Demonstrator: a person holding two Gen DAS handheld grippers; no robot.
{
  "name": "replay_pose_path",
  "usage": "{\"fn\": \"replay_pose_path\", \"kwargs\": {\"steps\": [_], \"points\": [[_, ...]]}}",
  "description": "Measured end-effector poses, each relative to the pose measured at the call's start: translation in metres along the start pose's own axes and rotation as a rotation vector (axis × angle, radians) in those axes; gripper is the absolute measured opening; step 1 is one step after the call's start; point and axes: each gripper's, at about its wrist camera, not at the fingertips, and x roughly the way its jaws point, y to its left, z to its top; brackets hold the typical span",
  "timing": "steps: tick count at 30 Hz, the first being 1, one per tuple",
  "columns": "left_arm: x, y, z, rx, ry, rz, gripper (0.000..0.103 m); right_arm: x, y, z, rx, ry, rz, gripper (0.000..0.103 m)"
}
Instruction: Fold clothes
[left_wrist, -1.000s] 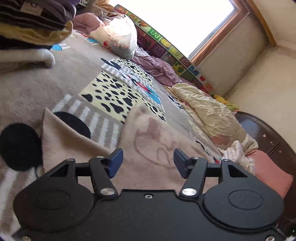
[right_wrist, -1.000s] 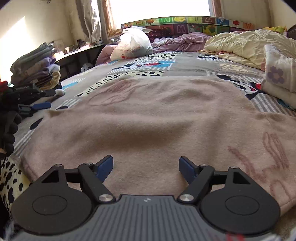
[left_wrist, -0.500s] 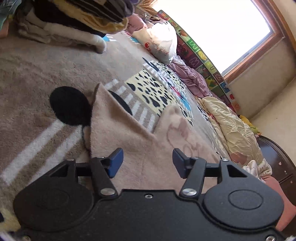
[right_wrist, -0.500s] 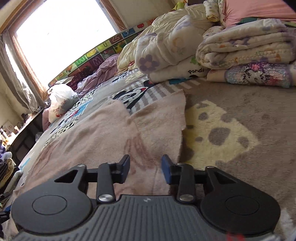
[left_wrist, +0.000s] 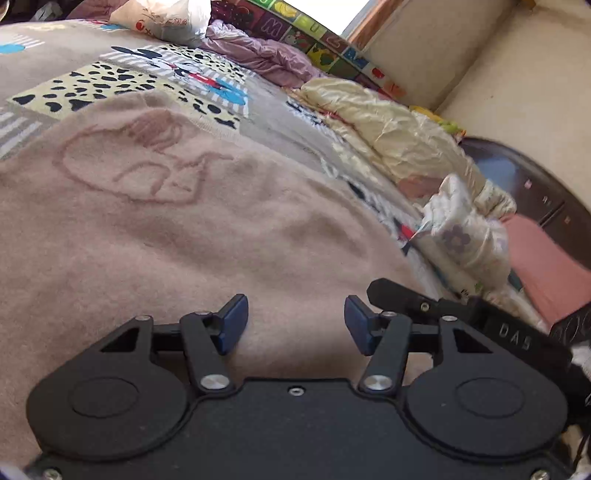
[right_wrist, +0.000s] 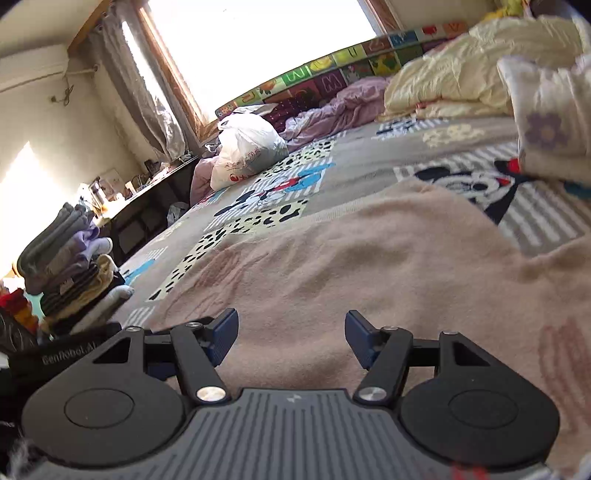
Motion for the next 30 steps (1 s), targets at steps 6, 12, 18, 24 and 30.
{"fn": "replay_pose_path", "kwargs": {"steps": [6, 12, 18, 24, 30], "points": [[-0.032, -0.031, -0.045, 0.406, 0.046, 0.172, 0.056, -0.015, 0.033, -0.055, -0.359, 0.166, -0.123, 0.060], [-0.067, -0.040, -0.086, 0.517, 0.039, 0.249, 0.056, -0.080, 0.061, -0.102, -0.595, 0.216, -0.229, 0.065], [-0.102, -0.035, -0.107, 0.490, 0.095, 0.231, 0.056, -0.118, 0.053, -0.117, -0.495, 0.239, -0.276, 0.066], [-0.132, -0.015, -0.090, 0.309, -0.012, 0.277, 0.059, -0.138, 0.062, -0.109, -0.454, 0.164, -0.258, 0.066], [-0.129, -0.003, -0.092, 0.269, 0.074, 0.297, 0.062, -0.118, 0.049, -0.128, -0.418, 0.142, -0.293, 0.073]]}}
